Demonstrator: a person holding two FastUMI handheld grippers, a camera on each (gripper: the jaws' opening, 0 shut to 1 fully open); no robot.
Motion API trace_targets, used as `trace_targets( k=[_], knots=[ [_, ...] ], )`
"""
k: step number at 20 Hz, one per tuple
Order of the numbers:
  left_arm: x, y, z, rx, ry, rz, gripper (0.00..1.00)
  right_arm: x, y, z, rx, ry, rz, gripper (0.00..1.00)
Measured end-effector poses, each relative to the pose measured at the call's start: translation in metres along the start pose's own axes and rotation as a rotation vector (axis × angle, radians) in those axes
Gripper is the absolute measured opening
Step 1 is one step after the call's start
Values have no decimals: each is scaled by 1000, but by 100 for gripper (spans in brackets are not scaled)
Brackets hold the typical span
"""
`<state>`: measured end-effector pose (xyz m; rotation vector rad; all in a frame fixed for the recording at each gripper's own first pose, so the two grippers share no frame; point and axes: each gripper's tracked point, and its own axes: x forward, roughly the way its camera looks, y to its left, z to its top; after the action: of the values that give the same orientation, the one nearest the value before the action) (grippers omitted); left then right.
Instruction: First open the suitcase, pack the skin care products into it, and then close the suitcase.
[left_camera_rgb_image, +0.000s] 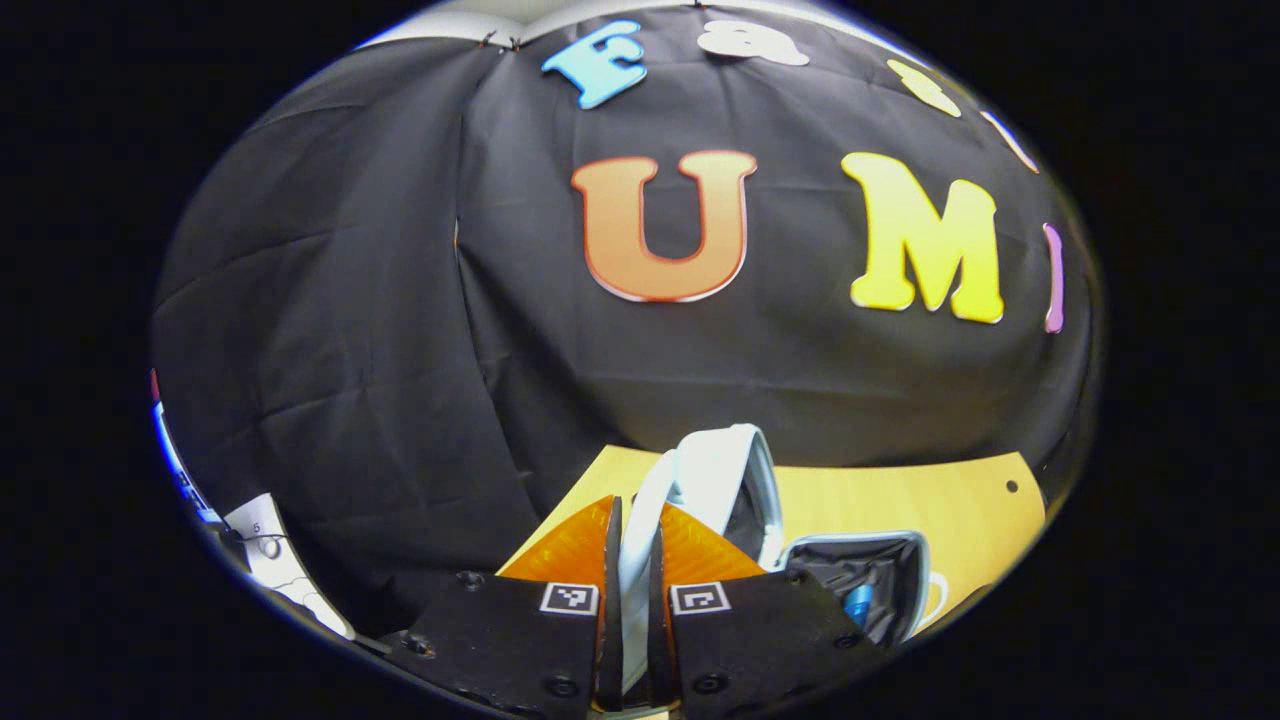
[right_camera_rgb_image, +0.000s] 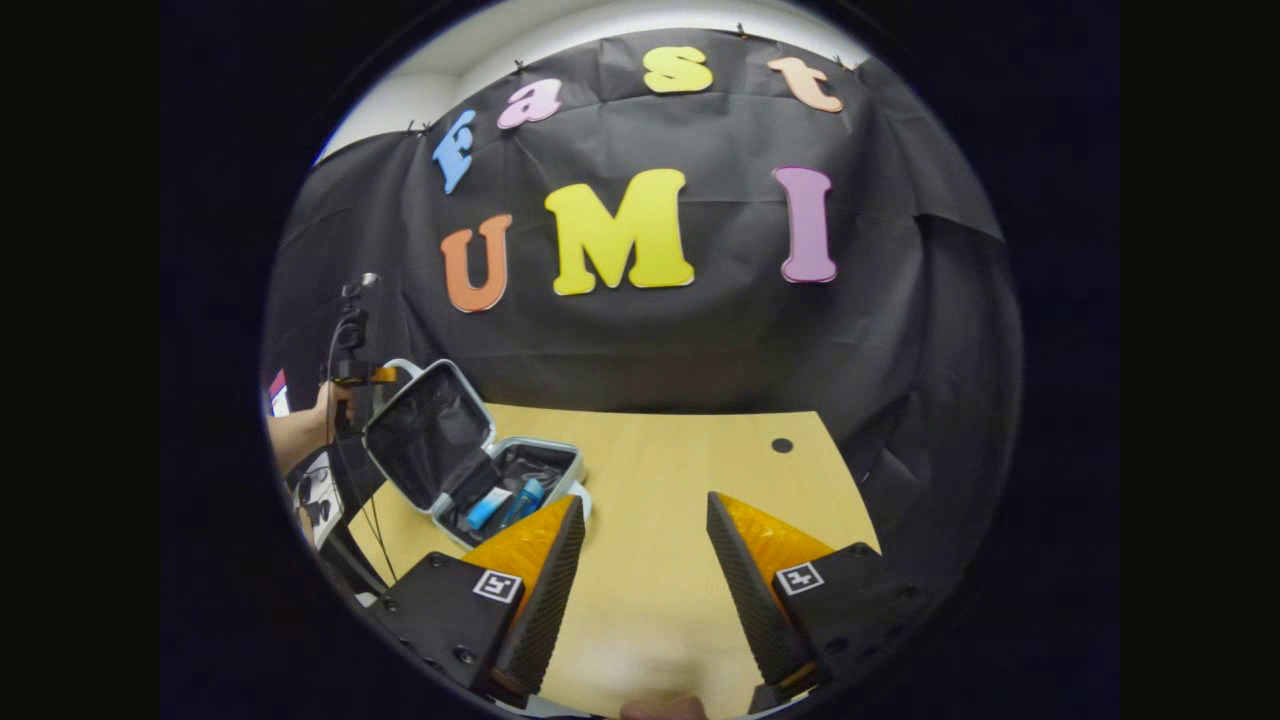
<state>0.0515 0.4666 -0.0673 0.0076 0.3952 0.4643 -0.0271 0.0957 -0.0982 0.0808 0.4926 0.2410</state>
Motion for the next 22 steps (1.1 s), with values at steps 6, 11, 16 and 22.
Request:
trace_targets(
  k=[6,11,16,22],
  knots=[
    [-50,-155,-5,0,-39,-211,12,-18,-41,8,-11,-26,-68,74],
    [-66,-280,-65,5,29,-349,12,-40,-73,4,-17,-27,-138,74],
    [-53,-360,-145,38,122,-409,12,-60,-108,-10,-29,1,-235,74],
    [-36,-394,-218,95,197,-423,12,-66,-118,-21,-42,50,-285,74]
  ],
)
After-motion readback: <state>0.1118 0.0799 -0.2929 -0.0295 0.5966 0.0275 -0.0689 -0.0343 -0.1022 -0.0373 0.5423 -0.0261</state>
